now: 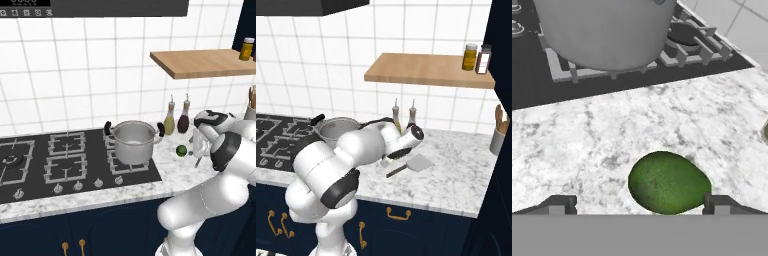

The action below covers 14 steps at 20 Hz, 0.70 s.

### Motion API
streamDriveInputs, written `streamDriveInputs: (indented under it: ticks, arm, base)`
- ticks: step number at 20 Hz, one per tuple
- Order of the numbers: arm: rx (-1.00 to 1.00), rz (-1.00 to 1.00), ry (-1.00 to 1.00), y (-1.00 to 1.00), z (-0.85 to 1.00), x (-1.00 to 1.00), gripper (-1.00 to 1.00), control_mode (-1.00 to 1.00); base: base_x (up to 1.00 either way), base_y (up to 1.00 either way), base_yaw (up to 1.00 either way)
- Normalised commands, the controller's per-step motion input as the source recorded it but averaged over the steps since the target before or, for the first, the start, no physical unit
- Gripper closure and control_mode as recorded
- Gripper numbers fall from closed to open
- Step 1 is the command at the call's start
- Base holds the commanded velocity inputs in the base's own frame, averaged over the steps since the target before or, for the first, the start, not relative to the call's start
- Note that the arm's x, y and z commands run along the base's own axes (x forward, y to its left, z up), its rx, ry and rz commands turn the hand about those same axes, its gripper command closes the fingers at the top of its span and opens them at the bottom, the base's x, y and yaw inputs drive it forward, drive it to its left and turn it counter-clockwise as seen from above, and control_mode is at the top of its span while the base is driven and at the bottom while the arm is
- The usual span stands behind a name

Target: Put the avocado and squash in the pot. Retrieve the spatula and lightly stir the vegetables in the pot.

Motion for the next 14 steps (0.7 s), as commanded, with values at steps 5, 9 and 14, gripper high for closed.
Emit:
streamDriveInputs:
  ticks: [5,9,14]
  arm:
    - [0.0,0.22,-0.06,0.0,-0.28,0.26,-1.0,-1.0]
    - [0.0,0.16,-0.01,0.04,-0.25,0.37,-1.0,-1.0]
    - [0.0,0.14,0.0,0.13,-0.31,0.19,-1.0,-1.0]
  base:
    - [0.0,0.0,0.0]
    - [0.0,0.0,0.0]
    - [0.0,0.0,0.0]
